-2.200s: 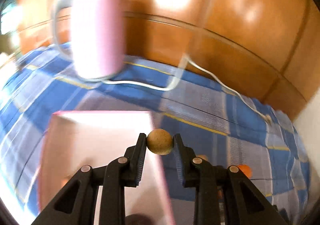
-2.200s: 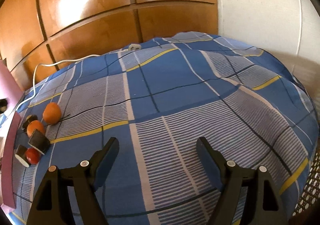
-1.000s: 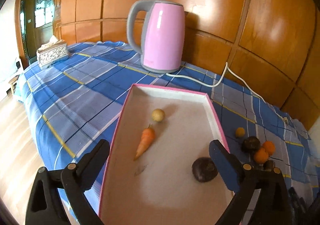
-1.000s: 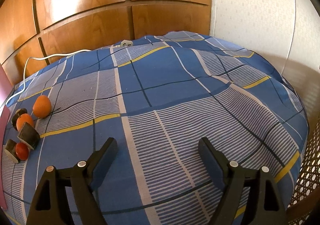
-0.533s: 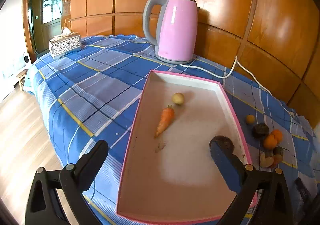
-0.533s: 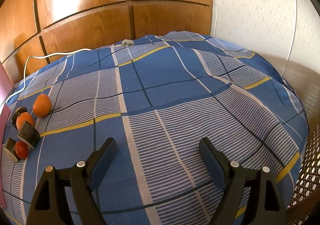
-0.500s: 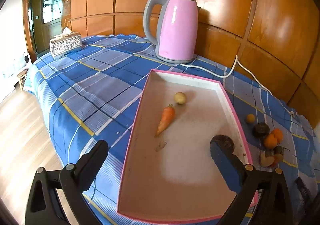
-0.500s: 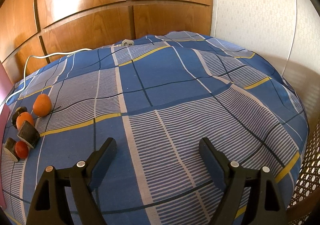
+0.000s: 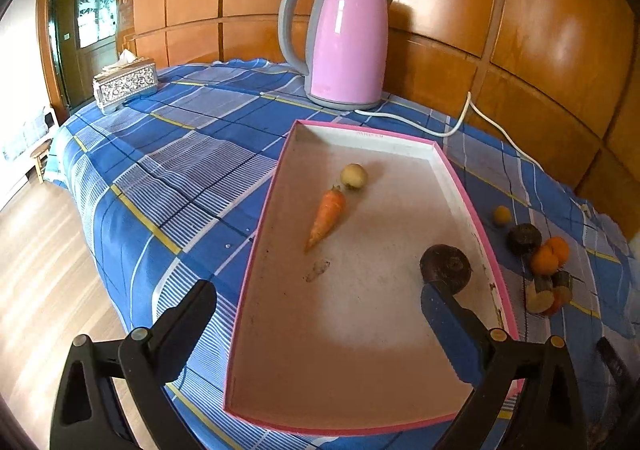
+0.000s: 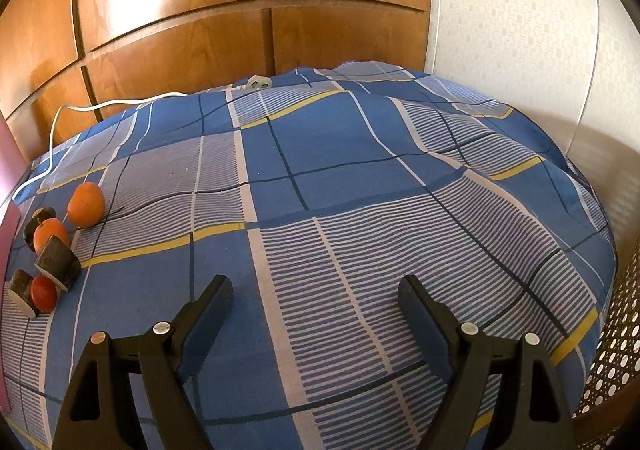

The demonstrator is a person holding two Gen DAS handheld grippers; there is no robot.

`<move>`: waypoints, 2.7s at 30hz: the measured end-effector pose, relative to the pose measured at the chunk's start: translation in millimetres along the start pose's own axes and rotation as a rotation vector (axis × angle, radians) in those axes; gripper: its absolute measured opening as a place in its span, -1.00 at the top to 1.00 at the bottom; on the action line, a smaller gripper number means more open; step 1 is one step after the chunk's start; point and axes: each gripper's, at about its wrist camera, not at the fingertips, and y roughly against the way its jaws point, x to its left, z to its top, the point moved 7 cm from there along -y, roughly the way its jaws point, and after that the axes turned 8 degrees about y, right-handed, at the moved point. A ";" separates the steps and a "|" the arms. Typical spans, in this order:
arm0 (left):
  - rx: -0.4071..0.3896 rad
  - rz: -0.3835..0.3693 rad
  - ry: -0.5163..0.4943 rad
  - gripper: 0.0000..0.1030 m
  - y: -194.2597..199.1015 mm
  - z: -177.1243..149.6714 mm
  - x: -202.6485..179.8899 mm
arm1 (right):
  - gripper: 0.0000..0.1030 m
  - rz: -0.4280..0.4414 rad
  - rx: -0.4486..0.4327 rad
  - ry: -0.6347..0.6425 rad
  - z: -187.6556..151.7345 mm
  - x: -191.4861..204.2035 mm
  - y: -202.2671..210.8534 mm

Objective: Organize fruits
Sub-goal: 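Withdraw the left gripper from the tray, then grasp the orange with the right gripper, then carry the orange with the right gripper into the tray and release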

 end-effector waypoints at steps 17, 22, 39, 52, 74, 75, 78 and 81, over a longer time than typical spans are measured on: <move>-0.049 -0.074 0.005 -1.00 19.6 2.4 -1.1 | -0.18 0.340 0.059 0.151 17.8 70.0 7.0; -0.042 -0.047 0.028 -1.00 13.9 2.7 8.3 | -0.01 0.439 0.075 0.183 33.0 102.1 5.4; 0.013 -0.022 0.057 -1.00 -2.3 -5.0 20.5 | -0.01 0.537 0.192 0.186 78.9 175.2 -38.1; 0.047 -0.018 0.102 -1.00 -7.6 -8.6 29.0 | 0.25 0.530 0.153 0.052 78.7 137.0 -36.3; 0.038 -0.020 0.094 -0.99 -1.1 -9.2 23.7 | 0.25 0.618 0.122 0.166 11.0 110.6 32.4; 0.037 -0.020 0.093 -1.00 -0.9 -9.1 23.7 | 0.25 0.634 0.127 0.182 7.3 113.8 35.2; 0.032 -0.019 0.093 -1.00 0.3 -8.2 23.6 | 0.25 0.670 0.130 0.216 1.4 124.1 43.3; 0.029 -0.016 0.100 -0.99 0.6 -7.3 25.4 | 0.25 0.710 0.126 0.255 -1.3 140.8 53.3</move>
